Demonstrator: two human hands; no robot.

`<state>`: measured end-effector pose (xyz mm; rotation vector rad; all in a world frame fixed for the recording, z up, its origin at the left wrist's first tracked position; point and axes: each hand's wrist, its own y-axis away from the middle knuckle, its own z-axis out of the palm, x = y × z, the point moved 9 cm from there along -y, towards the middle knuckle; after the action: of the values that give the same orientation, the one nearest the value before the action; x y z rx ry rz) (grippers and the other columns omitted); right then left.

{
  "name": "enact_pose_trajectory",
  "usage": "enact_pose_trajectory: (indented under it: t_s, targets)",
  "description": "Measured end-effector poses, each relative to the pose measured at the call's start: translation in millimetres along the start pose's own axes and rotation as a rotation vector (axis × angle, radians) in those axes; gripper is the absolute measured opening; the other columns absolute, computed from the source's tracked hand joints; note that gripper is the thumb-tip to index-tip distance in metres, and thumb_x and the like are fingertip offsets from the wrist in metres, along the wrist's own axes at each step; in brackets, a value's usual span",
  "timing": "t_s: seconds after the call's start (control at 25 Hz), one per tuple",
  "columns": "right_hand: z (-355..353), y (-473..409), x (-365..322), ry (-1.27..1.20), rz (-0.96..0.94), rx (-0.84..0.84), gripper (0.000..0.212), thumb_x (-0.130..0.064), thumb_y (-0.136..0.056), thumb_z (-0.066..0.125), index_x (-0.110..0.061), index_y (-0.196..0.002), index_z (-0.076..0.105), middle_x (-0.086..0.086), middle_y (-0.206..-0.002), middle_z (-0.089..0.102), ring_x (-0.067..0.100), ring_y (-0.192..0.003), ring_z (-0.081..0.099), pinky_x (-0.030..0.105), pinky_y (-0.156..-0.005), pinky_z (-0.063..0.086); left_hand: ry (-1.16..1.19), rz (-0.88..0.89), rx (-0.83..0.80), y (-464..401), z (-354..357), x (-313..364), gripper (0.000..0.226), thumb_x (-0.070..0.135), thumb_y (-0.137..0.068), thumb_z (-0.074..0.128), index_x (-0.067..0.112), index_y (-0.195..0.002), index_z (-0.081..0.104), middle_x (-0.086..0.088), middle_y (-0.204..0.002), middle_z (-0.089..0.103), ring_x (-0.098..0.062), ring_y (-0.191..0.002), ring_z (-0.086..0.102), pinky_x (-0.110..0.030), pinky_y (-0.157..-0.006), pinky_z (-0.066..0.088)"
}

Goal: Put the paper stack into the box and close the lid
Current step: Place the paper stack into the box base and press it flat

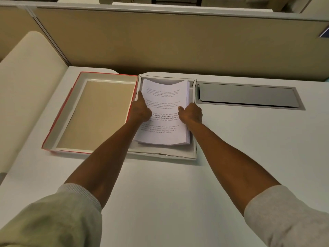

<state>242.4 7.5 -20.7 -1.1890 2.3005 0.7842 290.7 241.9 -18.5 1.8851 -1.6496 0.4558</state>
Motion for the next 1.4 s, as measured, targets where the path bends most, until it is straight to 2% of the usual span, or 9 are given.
enact_pose_trajectory:
  t_s: [0.12,0.28,0.48,0.6,0.76,0.88,1.04,1.16,1.4]
  targets:
    - [8,7,-2,0.028,-0.063,-0.003,0.041,-0.033,-0.091,0.065,-0.003,-0.118,0.057,0.016,-0.12,0.066,0.032,-0.105,0.065,0.034,-0.075,0.05,-0.04,0.071,0.037,9,2,8,0.087,0.02,-0.089,0.066,0.02,-0.156,0.009,-0.009,-0.141,0.052,-0.026,-0.105,0.06,-0.029,-0.077,0.054]
    - [23,16,0,0.078,-0.081,-0.077,0.083,-0.025,-0.092,0.065,-0.003,-0.153,0.014,0.021,-0.151,0.035,0.037,-0.135,0.042,0.042,-0.106,0.042,-0.069,0.062,0.043,12,6,8,0.079,0.018,-0.089,0.067,0.019,-0.153,0.019,-0.015,-0.151,0.04,-0.034,-0.124,0.054,-0.04,-0.096,0.052]
    - [29,20,1,0.017,-0.074,-0.05,0.088,-0.017,-0.093,0.062,-0.003,-0.154,0.0,0.02,-0.154,0.026,0.035,-0.131,0.046,0.038,-0.101,0.045,-0.064,0.101,0.082,13,-1,12,0.073,0.018,-0.089,0.067,0.016,-0.15,0.027,-0.012,-0.145,0.046,-0.034,-0.127,0.052,-0.043,-0.101,0.049]
    - [34,24,2,0.024,-0.096,-0.044,0.094,-0.016,-0.091,0.065,-0.005,-0.154,-0.004,0.02,-0.153,0.026,0.033,-0.126,0.05,0.036,-0.096,0.049,-0.173,0.132,0.032,14,7,9,0.076,0.02,-0.095,0.061,0.017,-0.155,0.016,-0.014,-0.156,0.034,-0.036,-0.132,0.049,-0.046,-0.103,0.048]
    - [38,24,4,0.061,-0.133,-0.052,0.094,-0.015,-0.09,0.067,-0.002,-0.153,-0.001,0.021,-0.15,0.027,0.031,-0.127,0.047,0.034,-0.099,0.048,-0.201,0.15,-0.019,17,21,3,0.069,0.043,-0.103,0.036,0.026,-0.158,-0.003,-0.002,-0.169,-0.001,-0.033,-0.15,0.025,-0.052,-0.116,0.036]
    - [37,24,7,0.097,-0.153,-0.025,0.088,-0.018,-0.093,0.063,0.001,-0.153,0.002,0.023,-0.146,0.029,0.032,-0.125,0.046,0.035,-0.099,0.046,-0.109,0.166,0.055,23,22,3,0.064,0.055,-0.102,0.021,0.031,-0.157,0.001,0.005,-0.169,0.002,-0.025,-0.154,0.015,-0.049,-0.122,0.022]
    - [35,29,3,0.171,-0.21,0.09,0.088,-0.024,-0.092,0.063,0.001,-0.152,0.005,0.021,-0.141,0.03,0.03,-0.12,0.048,0.034,-0.098,0.05,-0.376,0.327,0.075,28,29,1,0.057,0.031,-0.104,0.039,0.01,-0.154,0.022,-0.012,-0.165,0.019,-0.031,-0.154,0.012,-0.045,-0.125,0.009]
    - [36,35,0,0.231,-0.254,0.144,0.085,-0.027,-0.091,0.064,-0.008,-0.154,0.011,0.019,-0.151,0.025,0.031,-0.132,0.044,0.038,-0.102,0.049,-0.435,0.355,0.025,34,40,-7,0.059,0.017,-0.103,0.035,0.003,-0.156,0.013,-0.02,-0.165,0.013,-0.034,-0.154,0.008,-0.043,-0.126,0.006]
    - [42,49,-8,0.429,-0.45,0.142,0.059,-0.041,-0.096,0.053,-0.01,-0.144,0.042,0.016,-0.154,0.036,0.035,-0.146,0.027,0.044,-0.114,0.033,-0.43,0.342,-0.046,37,48,-13,0.061,0.024,-0.106,0.029,0.005,-0.157,0.002,-0.017,-0.167,-0.001,-0.031,-0.155,-0.002,-0.042,-0.126,0.004]
